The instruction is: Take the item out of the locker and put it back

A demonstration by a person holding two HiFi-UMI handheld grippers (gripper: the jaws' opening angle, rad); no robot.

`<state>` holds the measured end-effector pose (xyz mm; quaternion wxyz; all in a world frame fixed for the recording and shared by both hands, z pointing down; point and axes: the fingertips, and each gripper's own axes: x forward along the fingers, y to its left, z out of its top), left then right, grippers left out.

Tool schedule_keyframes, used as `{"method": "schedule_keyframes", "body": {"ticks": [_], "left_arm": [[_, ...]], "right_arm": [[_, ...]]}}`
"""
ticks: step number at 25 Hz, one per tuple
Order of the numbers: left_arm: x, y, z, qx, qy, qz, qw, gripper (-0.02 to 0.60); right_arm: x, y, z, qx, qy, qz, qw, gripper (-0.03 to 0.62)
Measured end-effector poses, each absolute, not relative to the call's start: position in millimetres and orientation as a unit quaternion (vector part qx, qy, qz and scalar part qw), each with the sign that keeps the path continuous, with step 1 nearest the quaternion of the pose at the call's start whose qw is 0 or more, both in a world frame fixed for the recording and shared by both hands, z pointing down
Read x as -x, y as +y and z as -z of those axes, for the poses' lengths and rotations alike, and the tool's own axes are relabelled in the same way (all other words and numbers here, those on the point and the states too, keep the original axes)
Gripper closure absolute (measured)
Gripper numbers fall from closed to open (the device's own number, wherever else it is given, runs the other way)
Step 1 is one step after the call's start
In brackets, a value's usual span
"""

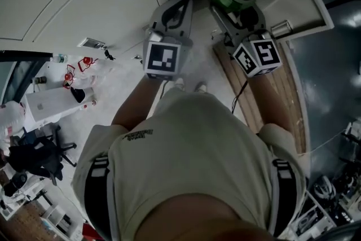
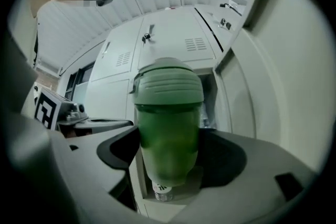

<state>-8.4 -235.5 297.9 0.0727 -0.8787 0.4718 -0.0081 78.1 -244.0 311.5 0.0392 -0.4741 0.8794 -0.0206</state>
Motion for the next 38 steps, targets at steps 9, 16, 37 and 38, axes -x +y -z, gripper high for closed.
{"method": "schedule_keyframes", "body": {"ticks": [9,16,37,38], "left_arm": [[14.9,-214.6,-266.4,0.882,0.463,-0.012,0.090,0.568],[19.2,-200.6,-269.7,0.875,0.475,-0.030,0.087,0.568],[9.6,-187.1,-294.4,0.878,0.470,0.007,0.090,0.568],[9.2,-187.0,-294.6,0.878,0.469,0.009,0.090,0.568]], "right_arm": [[-93.9,-195.2,-278.4,0.472,0.880,-0.008,0.045,0.235],[-91.1,-173.7,-284.7,0.468,0.882,-0.005,0.053,0.235],[-88.3,-160.2,-296.8,0.455,0.889,0.008,0.052,0.235],[-89.2,-160.4,-296.8,0.456,0.888,0.009,0.053,0.235]]}}
